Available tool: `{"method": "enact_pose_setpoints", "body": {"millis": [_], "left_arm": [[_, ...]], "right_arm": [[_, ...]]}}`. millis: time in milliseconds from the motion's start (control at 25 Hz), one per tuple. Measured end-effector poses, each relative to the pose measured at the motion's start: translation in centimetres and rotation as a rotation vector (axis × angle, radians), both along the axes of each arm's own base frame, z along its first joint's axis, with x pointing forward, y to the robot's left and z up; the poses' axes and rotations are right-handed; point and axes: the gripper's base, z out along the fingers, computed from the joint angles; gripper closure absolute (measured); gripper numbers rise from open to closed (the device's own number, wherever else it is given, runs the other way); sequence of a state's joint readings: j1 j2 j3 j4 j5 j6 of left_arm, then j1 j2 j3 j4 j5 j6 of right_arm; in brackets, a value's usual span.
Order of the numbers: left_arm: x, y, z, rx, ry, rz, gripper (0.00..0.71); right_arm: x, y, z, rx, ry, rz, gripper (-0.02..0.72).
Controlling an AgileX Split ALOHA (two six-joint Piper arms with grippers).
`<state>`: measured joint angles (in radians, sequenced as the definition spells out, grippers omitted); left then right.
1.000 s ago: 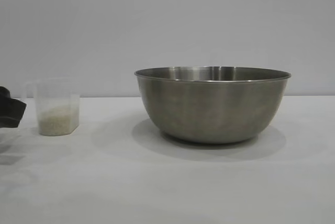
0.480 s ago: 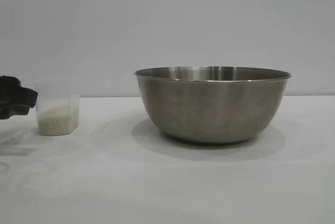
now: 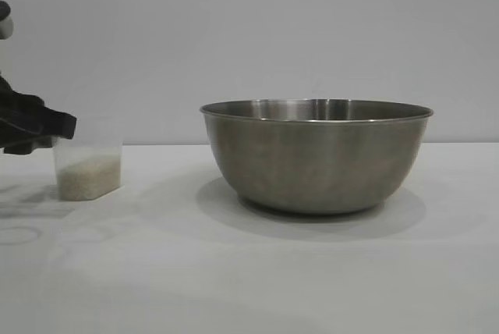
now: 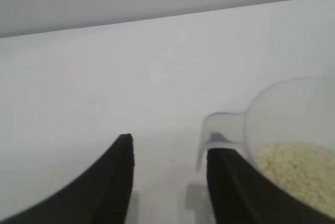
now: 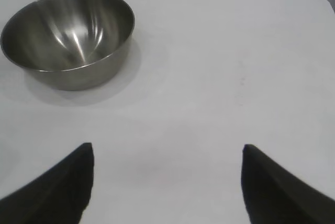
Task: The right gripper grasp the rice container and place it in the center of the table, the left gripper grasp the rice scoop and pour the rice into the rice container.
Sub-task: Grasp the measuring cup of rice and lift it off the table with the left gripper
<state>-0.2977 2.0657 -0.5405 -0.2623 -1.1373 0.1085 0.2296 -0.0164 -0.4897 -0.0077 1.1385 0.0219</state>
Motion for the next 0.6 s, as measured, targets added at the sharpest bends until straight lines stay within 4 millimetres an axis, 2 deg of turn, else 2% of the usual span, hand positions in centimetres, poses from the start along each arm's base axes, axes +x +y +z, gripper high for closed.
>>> {"method": "enact_pose_setpoints", "body": {"millis": [120, 600], "left_arm": [[-0.04, -0.32, -0.13, 0.010, 0.003, -0.040, 0.710], [0.22, -0.81, -0.02, 0.016, -0.009, -0.089, 0.710]], "right_arm": [[0.00, 0.00, 0.00, 0.000, 0.000, 0.000, 0.165], [0.00, 0.00, 0.00, 0.000, 0.000, 0.000, 0.165]]}}
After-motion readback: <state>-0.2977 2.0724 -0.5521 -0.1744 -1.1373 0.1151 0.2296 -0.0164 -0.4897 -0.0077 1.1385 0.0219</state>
